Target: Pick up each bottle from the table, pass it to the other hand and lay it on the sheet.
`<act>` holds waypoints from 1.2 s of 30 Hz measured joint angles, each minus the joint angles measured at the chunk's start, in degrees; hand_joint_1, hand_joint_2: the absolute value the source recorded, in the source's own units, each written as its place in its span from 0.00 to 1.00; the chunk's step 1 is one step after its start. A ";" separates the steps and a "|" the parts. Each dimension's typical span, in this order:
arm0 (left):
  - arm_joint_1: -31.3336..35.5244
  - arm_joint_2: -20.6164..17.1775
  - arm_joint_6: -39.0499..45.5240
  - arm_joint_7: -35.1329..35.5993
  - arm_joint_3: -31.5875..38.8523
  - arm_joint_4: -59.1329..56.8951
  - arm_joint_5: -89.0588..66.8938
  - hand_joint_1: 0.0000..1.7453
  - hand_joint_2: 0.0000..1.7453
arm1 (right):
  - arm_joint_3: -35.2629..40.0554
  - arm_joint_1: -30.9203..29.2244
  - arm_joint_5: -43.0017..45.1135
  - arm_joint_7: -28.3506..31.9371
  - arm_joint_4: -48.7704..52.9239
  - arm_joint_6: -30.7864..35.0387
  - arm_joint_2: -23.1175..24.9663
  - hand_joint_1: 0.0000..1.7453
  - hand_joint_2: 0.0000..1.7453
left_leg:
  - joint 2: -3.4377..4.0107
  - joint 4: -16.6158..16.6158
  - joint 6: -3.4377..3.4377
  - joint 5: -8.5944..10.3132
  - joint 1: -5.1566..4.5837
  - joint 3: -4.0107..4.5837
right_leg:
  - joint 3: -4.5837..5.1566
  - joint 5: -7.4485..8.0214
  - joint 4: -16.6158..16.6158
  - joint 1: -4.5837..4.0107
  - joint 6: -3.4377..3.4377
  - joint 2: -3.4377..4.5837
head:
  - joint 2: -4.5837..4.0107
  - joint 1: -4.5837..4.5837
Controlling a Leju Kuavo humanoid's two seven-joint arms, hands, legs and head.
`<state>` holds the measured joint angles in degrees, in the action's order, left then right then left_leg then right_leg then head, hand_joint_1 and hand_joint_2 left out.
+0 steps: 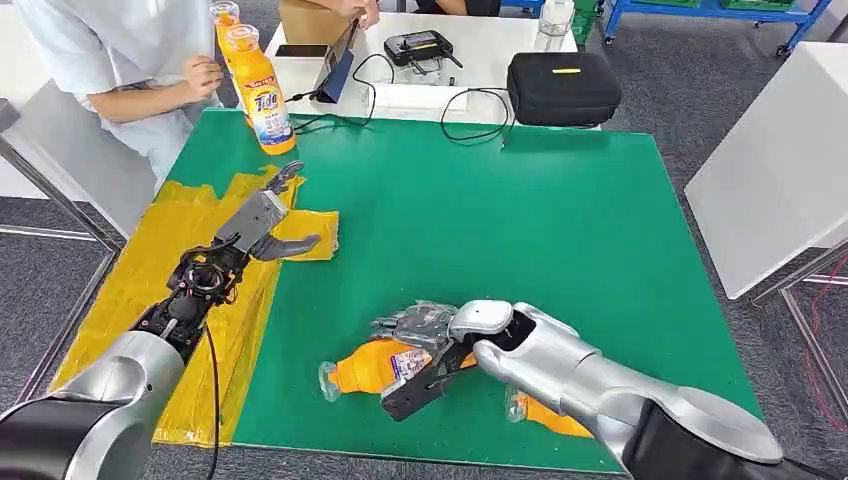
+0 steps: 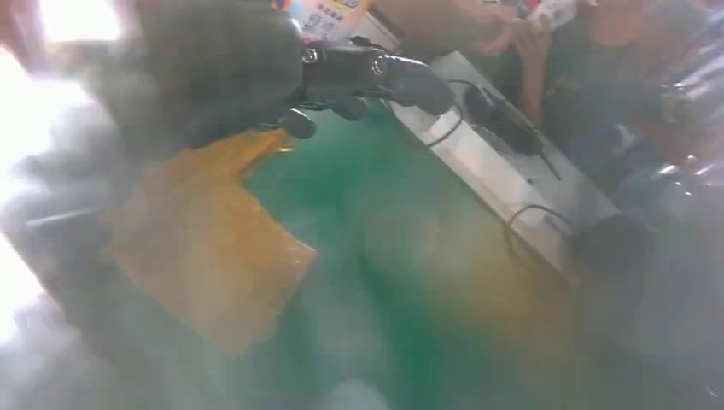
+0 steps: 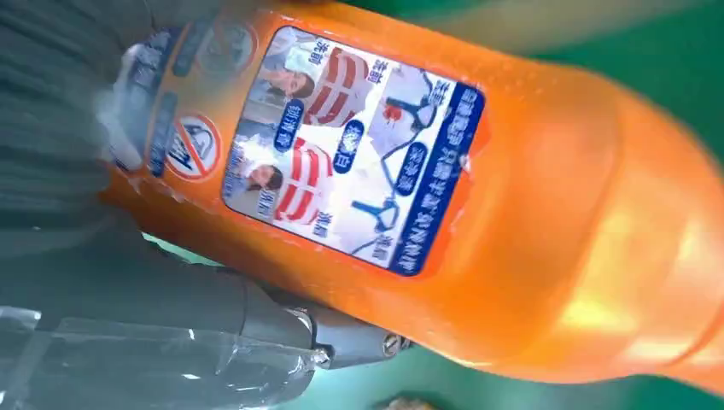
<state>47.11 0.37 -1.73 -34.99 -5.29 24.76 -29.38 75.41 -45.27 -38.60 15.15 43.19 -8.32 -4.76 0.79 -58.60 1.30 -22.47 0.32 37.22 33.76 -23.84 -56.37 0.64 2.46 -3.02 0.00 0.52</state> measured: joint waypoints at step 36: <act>-7.11 -0.04 1.68 0.74 4.68 6.95 2.56 0.00 1.00 | -42.22 19.04 -42.02 -24.00 8.80 46.11 5.75 1.00 1.00 | -0.02 0.00 0.00 0.00 0.00 0.16 | 0.14 0.00 0.00 0.00 0.00 -0.02 | 0.00 0.00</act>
<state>40.00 0.33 -0.04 -34.25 -0.61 31.71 -26.82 33.19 -26.24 -80.62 -8.85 51.99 37.79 0.98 0.77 -58.60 1.30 -22.47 0.32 37.39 33.90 -23.84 -56.37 0.64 2.46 -3.05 0.00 0.52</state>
